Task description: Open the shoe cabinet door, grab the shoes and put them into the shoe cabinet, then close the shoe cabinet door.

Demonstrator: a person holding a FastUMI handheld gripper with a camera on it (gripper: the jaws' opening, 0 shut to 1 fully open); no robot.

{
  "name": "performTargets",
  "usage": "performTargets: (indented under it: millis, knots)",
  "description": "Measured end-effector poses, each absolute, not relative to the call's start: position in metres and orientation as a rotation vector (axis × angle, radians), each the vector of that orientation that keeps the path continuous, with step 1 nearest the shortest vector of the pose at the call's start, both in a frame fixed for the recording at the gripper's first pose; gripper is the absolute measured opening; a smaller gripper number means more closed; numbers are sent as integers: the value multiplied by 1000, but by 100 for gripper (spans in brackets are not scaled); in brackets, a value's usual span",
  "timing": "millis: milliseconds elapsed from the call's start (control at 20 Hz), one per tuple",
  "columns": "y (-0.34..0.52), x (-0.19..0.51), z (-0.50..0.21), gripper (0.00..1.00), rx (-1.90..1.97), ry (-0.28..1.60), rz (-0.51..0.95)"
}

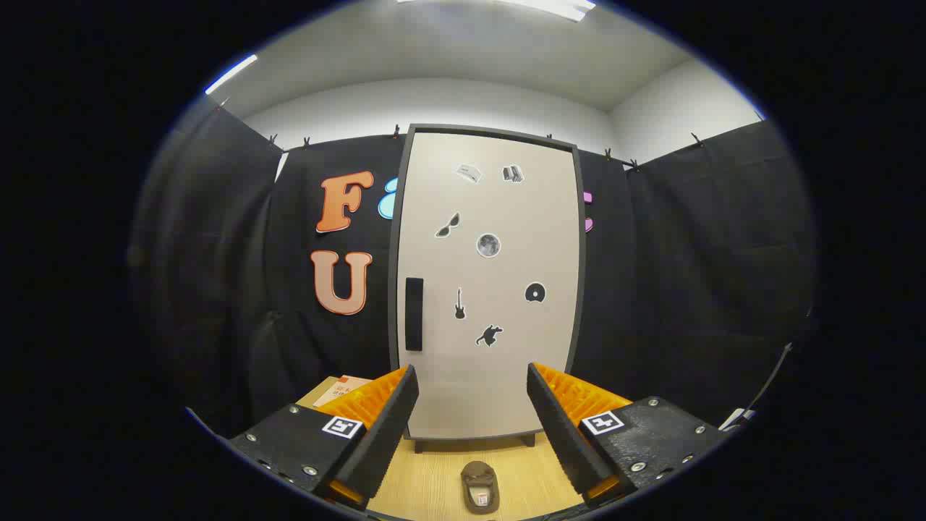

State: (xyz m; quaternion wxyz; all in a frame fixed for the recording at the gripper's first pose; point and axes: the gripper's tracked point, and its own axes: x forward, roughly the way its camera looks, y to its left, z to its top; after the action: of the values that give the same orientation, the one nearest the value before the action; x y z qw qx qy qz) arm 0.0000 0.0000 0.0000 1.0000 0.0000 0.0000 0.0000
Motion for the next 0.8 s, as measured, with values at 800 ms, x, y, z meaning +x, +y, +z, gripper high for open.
performTargets:
  millis: [800]
  knots:
    - [6,10,-8,95,-1,21,-1]
